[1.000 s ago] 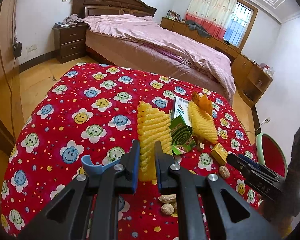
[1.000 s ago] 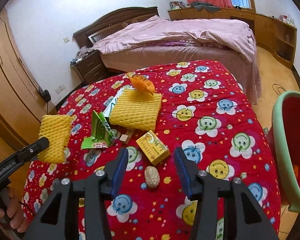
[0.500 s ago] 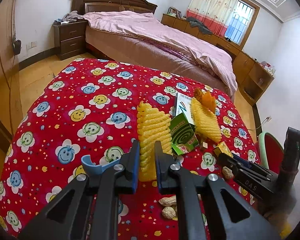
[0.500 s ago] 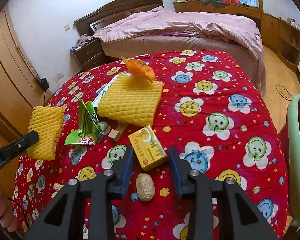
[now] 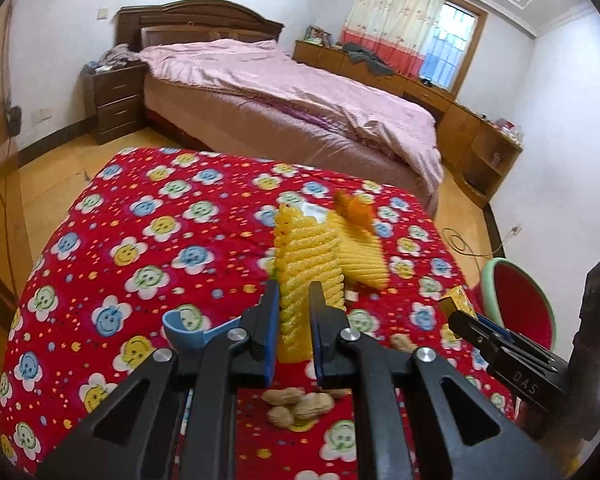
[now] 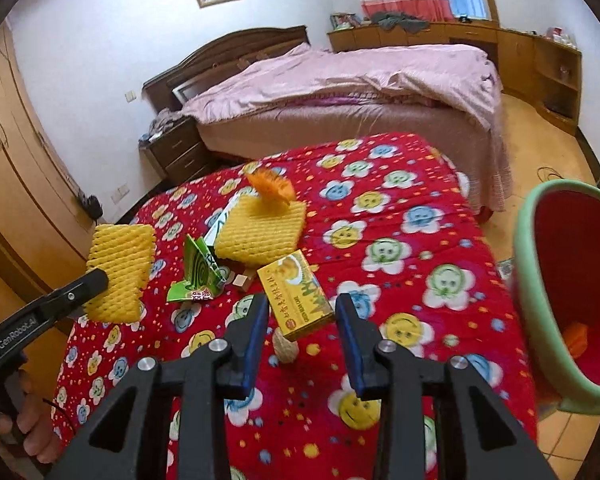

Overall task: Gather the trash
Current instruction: 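Carry the foam net and yellow box over the red bucket with both tools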

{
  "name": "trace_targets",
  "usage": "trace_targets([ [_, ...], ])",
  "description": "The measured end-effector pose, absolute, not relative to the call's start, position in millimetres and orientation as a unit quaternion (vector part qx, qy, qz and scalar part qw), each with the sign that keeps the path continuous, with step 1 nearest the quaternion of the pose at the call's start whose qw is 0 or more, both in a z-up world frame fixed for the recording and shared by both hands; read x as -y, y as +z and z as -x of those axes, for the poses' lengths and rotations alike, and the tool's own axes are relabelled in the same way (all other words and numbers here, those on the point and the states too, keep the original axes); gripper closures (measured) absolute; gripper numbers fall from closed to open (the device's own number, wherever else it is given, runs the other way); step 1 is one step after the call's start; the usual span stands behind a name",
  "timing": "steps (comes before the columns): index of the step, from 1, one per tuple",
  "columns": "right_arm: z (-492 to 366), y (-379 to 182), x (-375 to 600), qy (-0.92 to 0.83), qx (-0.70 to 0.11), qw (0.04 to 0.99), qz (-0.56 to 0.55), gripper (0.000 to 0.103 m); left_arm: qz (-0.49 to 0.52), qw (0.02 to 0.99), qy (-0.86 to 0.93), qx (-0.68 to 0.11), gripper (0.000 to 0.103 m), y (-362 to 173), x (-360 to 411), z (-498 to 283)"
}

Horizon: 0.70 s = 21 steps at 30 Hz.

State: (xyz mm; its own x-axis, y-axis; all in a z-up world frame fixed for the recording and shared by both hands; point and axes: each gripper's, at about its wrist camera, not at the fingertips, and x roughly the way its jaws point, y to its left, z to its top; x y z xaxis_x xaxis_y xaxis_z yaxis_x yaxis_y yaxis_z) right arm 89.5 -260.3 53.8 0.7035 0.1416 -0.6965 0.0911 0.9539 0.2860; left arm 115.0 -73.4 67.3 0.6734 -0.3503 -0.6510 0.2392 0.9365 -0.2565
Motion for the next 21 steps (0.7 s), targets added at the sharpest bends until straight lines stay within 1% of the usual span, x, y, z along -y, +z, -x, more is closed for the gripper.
trace_targets([
  [12, -33.4, 83.8, 308.3, -0.048, -0.346, 0.921, -0.174, 0.066, 0.030, 0.901, -0.242, -0.359, 0.090, 90.4, 143.8, -100.2],
  [21, -0.3, 87.7, 362.2, -0.112, -0.326, 0.917, -0.199, 0.066, -0.006, 0.885, -0.300, -0.356, 0.090, 97.6, 210.5, -93.4],
])
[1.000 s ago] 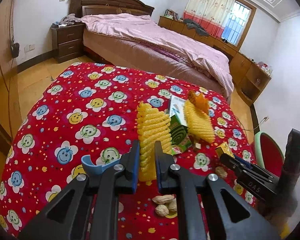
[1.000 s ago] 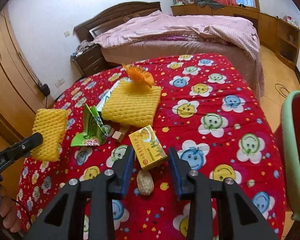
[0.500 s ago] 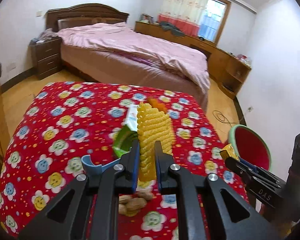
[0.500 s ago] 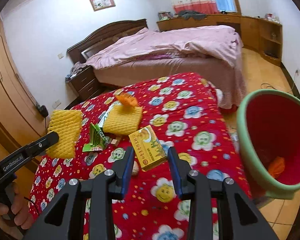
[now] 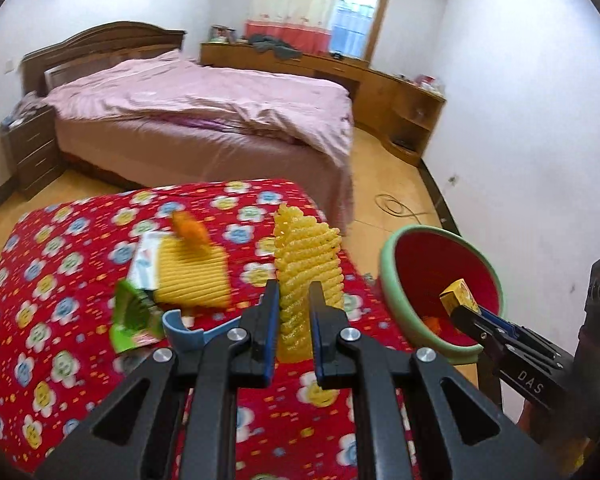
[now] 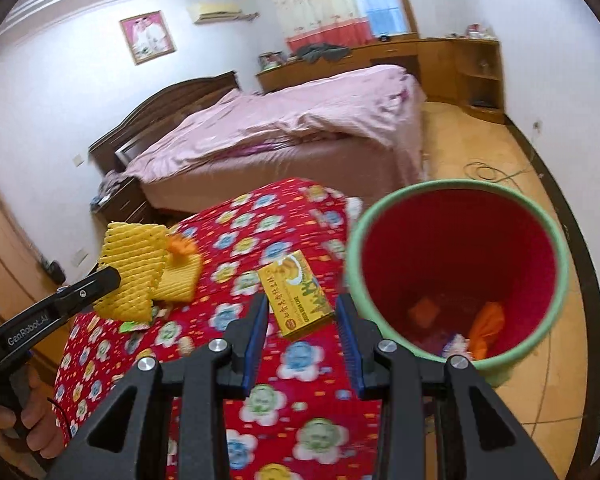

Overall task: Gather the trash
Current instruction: 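Carry the foam net and yellow box over the red bucket with both tools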

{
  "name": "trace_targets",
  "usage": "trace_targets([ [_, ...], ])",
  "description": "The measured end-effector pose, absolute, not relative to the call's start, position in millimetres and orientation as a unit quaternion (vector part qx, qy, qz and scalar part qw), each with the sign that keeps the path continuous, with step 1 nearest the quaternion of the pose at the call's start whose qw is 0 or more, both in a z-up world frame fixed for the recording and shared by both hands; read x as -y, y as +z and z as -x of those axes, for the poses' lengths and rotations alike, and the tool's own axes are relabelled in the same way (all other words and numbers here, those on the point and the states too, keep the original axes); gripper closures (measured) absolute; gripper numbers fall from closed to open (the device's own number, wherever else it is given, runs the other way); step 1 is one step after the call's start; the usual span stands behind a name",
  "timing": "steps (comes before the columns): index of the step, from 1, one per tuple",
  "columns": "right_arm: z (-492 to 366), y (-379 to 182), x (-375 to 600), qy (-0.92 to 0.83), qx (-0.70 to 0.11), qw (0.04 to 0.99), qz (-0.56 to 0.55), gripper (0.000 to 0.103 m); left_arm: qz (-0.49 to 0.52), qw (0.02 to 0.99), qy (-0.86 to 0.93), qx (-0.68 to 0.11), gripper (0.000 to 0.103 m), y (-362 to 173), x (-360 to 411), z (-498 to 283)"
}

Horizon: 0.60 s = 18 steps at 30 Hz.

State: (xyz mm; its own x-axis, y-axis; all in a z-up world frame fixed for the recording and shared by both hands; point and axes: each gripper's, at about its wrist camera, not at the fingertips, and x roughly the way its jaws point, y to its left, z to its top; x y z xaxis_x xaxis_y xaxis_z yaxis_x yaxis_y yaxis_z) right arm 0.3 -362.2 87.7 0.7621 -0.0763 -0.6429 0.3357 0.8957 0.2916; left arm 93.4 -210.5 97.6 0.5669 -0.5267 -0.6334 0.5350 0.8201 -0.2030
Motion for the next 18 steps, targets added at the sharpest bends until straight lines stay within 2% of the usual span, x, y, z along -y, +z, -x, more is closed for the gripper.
trace_targets([
  [18, 37.5, 60.4, 451.3, -0.205, -0.318, 0.889, -0.258, 0.065, -0.055, 0.837, -0.386, -0.385, 0.090, 66.0, 342.4, -91.9],
])
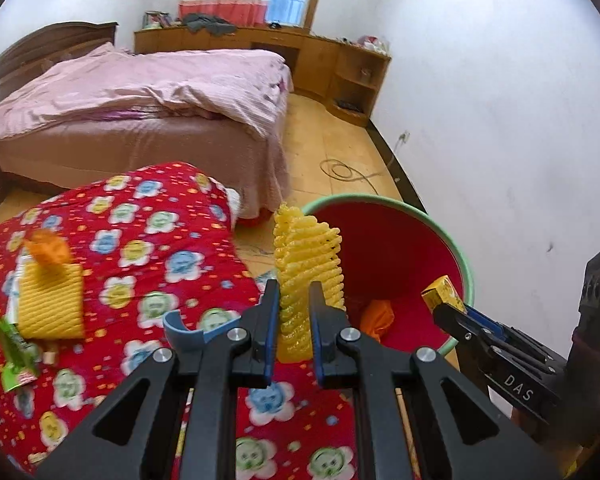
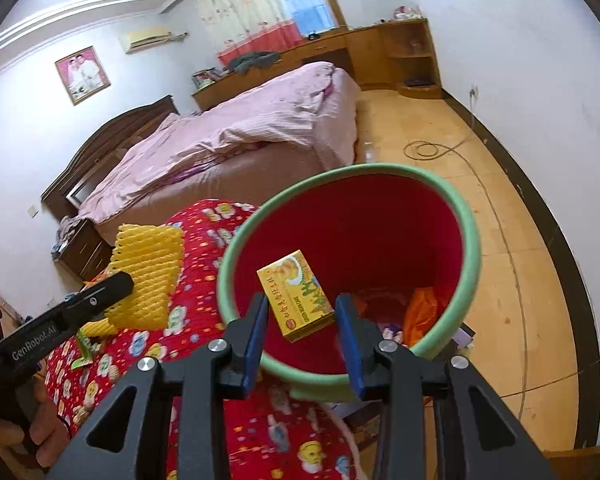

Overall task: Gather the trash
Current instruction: 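Carry the foam net and yellow box over the red bucket with both tools, then open the right tool to drop the yellow box while the left tool drops the foam net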

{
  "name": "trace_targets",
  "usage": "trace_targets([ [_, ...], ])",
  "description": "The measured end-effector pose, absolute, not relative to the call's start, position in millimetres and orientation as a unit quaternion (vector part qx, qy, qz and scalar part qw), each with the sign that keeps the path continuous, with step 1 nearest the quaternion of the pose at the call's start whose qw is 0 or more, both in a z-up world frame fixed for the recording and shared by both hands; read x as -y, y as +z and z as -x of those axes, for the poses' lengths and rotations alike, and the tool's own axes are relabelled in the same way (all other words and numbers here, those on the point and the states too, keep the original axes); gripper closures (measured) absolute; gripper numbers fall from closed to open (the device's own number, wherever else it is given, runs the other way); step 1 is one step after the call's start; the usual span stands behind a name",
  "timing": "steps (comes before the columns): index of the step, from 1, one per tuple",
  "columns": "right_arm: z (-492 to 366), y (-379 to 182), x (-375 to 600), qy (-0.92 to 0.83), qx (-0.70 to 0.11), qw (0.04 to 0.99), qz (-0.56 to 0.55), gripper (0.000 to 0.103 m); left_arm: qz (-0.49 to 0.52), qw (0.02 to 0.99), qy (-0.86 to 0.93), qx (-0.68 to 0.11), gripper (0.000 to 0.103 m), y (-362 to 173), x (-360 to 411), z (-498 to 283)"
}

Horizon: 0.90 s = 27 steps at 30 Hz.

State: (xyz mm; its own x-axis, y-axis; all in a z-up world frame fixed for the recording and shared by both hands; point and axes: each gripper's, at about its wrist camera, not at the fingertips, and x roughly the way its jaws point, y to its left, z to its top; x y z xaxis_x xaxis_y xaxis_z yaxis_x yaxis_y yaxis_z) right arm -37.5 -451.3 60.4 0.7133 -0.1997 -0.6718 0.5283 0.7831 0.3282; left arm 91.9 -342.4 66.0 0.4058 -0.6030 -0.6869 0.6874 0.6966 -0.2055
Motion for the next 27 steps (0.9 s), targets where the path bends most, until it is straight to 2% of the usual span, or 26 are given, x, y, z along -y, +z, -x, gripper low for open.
trace_targets([
  [11, 34.6, 36.4, 484.3, -0.223, -0.336, 0.872, -0.277, 0.064, -0.068, 0.813, -0.400, -0.418, 0.090, 34.6, 384.2, -103.0],
  [13, 34.1, 34.9, 486.2, -0.225, -0.336, 0.870, -0.280, 0.064, -0.071, 0.812, -0.400, -0.419, 0.086, 32.7, 387.2, -104.3],
  [15, 34.7, 32.6, 489.5, -0.226, -0.335, 0.869, -0.285, 0.064, -0.071, 0.813, -0.398, -0.418, 0.074, 31.1, 388.3, -105.8],
  [17, 35.3, 31.0, 492.1, -0.226, -0.335, 0.868, -0.289, 0.063, -0.067, 0.815, -0.399, -0.416, 0.070, 32.1, 387.9, -105.3],
  [27, 41.7, 34.7, 486.7, -0.222, -0.323, 0.871, -0.297, 0.050, -0.053, 0.823, -0.384, -0.415, 0.069, 40.5, 370.1, -100.3],
])
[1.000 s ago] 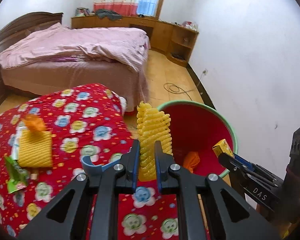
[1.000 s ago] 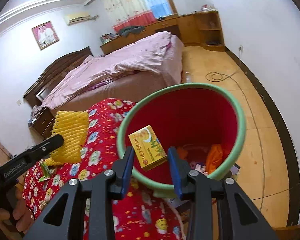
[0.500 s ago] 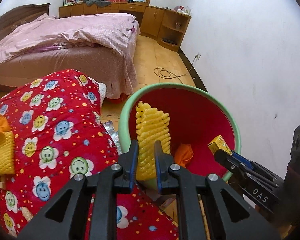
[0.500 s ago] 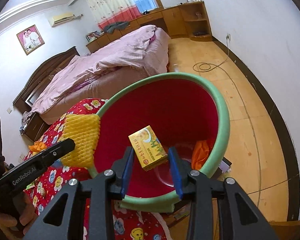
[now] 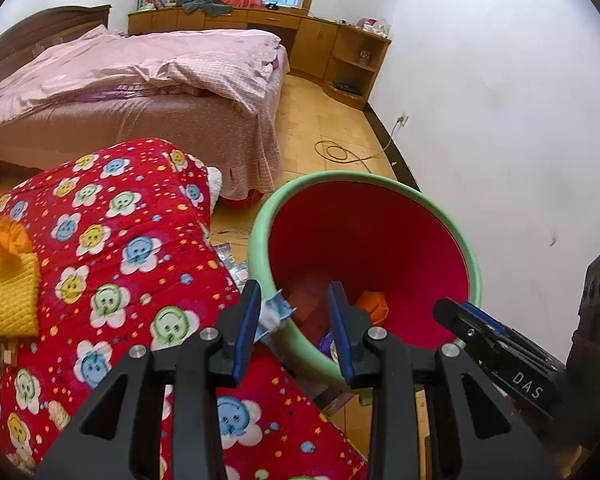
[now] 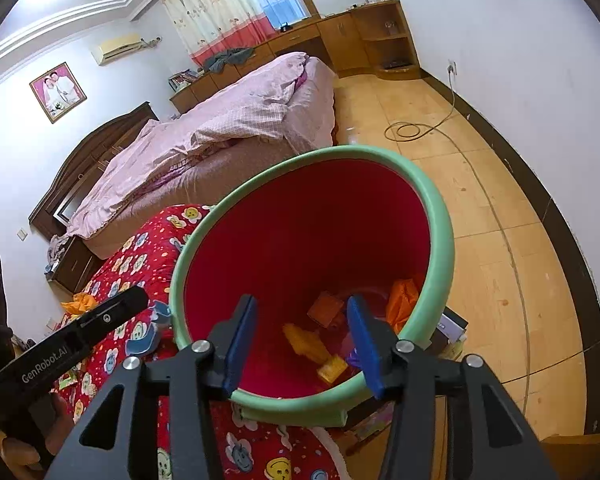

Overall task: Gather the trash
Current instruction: 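Open the right tool to drop the yellow box while the left tool drops the foam net, then move both tools back over the bedspread toward the green coil box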

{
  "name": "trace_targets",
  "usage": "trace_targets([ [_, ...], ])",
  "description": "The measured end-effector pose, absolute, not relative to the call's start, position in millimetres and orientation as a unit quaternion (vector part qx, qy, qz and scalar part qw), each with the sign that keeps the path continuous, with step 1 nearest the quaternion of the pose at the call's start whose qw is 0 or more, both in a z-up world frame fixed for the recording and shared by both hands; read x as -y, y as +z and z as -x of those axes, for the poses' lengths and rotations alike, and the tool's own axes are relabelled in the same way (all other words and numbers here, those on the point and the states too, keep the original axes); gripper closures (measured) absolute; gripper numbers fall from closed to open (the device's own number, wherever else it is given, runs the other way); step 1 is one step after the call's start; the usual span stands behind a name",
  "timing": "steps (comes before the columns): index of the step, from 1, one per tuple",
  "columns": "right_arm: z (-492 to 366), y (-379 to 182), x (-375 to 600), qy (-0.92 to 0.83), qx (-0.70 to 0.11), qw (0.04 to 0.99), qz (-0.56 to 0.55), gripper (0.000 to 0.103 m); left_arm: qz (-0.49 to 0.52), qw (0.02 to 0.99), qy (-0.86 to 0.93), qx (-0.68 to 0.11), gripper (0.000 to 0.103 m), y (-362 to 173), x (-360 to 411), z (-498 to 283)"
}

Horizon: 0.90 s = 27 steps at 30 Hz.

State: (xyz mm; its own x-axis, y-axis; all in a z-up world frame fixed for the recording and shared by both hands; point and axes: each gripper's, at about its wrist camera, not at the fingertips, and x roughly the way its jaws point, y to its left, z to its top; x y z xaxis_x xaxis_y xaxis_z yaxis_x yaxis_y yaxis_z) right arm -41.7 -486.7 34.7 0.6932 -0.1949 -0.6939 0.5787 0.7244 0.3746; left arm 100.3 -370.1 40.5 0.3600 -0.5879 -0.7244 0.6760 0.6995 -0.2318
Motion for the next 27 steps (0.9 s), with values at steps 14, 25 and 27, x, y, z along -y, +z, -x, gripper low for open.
trace_targets([
  [14, 39.2, 52.6, 452.0, -0.198, -0.316, 0.881, -0.291, 0.034, -0.016, 0.850, -0.336, -0.405, 0.067, 59.8, 298.5, -100.5],
  [25, 21.9, 61.4, 407.1, -0.161, -0.321, 0.893, -0.271, 0.028, 0.009, 0.873, -0.280, -0.399, 0.065, 65.8, 229.4, -104.2],
  [27, 17.4, 63.2, 398.2, -0.155, -0.324, 0.895, -0.265, 0.028, 0.014, 0.877, -0.271, -0.398, 0.065, 66.3, 217.8, -105.0],
])
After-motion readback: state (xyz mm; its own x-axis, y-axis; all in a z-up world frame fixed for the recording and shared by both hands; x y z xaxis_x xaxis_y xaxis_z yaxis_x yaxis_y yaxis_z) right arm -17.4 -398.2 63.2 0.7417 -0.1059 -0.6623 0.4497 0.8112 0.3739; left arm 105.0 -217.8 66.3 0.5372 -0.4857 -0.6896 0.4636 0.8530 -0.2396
